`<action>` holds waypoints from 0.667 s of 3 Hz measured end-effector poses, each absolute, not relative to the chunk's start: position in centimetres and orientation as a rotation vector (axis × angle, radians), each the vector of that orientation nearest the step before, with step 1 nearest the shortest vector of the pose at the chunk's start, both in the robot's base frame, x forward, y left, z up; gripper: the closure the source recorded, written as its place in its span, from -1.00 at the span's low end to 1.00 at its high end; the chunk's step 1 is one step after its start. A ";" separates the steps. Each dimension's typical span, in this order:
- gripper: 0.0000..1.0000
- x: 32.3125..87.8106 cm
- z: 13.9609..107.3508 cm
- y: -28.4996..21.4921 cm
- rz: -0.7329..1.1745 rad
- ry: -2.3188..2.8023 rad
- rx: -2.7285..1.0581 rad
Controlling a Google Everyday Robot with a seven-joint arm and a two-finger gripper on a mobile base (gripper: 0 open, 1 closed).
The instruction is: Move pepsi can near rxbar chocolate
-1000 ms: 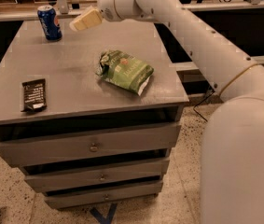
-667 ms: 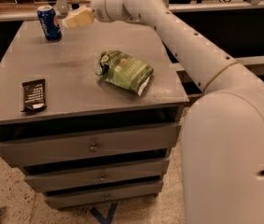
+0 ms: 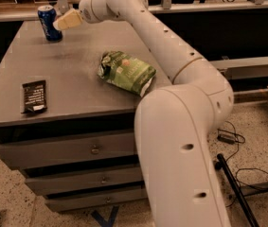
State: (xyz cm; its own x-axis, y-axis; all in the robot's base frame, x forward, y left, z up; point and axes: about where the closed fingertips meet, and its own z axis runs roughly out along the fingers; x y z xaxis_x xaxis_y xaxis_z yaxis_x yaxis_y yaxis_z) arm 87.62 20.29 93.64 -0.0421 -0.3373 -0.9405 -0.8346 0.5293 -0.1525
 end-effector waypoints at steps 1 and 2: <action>-1.00 87.9 91.8 23.3 0.674 1.637 -1.036; -1.00 87.7 90.9 27.2 0.758 1.606 -1.094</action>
Offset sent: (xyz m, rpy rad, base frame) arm 0.0210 0.0658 -0.0212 0.1210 0.1363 0.1841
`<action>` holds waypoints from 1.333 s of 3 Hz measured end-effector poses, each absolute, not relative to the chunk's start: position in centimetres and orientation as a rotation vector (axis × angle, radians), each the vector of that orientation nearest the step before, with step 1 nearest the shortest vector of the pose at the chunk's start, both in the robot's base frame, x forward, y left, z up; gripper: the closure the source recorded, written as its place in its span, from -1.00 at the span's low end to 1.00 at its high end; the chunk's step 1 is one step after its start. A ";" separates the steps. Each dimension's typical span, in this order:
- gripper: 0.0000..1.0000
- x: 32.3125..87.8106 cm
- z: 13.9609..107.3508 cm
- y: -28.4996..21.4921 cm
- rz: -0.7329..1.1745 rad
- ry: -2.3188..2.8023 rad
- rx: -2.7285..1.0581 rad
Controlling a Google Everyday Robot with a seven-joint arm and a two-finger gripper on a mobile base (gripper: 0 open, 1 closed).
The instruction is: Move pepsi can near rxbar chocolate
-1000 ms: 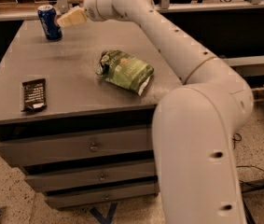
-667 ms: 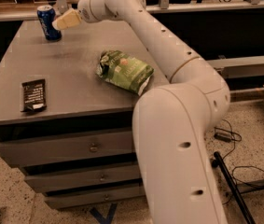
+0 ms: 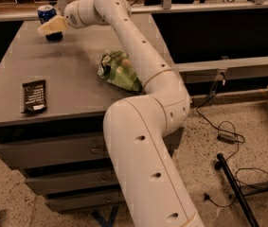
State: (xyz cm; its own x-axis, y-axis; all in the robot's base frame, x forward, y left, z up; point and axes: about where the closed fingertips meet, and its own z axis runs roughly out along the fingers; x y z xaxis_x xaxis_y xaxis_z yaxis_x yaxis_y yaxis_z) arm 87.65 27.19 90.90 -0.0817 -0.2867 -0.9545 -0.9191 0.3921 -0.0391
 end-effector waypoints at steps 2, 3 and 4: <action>-1.00 87.3 91.0 28.9 0.735 1.577 -1.140; -1.00 87.3 91.1 29.7 0.706 1.564 -1.160; -1.00 88.2 91.0 29.9 0.670 1.587 -1.126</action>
Offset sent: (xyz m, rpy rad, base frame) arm 0.0014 0.0230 0.0086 -0.0295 -0.0620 0.0505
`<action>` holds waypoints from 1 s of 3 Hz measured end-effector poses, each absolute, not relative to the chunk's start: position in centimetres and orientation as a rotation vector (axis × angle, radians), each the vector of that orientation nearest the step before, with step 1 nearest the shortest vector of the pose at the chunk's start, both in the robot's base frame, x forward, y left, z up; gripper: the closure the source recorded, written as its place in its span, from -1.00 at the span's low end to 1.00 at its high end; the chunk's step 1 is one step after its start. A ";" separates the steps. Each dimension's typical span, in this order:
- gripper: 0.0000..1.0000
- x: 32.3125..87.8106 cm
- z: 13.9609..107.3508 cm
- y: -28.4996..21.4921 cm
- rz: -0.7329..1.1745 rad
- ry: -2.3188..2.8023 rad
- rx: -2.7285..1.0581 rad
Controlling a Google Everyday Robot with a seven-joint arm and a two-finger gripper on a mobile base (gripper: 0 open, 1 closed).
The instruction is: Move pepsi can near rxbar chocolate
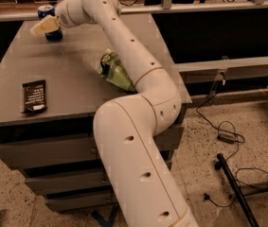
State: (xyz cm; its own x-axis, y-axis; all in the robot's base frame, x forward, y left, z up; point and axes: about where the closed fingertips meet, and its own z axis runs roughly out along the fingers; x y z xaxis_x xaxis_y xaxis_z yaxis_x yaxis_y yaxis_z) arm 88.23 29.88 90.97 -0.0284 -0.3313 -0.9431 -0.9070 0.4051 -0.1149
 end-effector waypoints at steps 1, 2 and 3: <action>-1.00 89.2 90.4 29.9 0.678 1.587 -1.067; -1.00 89.5 89.7 30.5 0.721 1.567 -1.029; -1.00 89.4 89.5 30.9 0.741 1.554 -1.022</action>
Offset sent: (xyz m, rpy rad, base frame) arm 0.0092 0.0022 -0.0163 0.1338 0.0150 -0.0409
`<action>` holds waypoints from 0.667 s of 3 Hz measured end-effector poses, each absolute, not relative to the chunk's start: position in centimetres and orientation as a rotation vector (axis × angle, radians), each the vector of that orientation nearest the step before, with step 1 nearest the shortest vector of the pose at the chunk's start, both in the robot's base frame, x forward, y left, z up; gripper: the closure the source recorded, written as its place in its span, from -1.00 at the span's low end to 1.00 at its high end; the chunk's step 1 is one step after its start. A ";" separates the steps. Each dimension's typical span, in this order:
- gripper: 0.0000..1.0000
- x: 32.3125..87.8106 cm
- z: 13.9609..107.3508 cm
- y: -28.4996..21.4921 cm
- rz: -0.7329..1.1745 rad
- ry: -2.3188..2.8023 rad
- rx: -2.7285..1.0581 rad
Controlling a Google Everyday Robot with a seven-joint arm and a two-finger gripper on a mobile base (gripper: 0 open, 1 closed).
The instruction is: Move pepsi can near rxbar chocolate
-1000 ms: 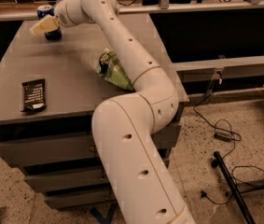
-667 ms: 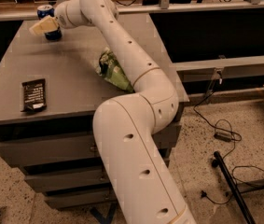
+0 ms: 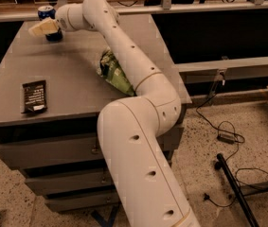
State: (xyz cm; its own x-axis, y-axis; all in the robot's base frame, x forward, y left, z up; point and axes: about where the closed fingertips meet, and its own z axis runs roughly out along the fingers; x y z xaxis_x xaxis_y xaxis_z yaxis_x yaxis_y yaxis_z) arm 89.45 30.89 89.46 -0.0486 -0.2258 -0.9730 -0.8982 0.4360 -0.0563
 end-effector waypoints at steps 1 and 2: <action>-0.50 89.3 89.1 31.4 0.746 1.556 -1.028; 0.12 89.2 88.9 31.8 0.751 1.557 -1.032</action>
Offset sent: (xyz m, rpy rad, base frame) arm -0.0009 0.0030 -0.0019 -0.0008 0.0022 0.0037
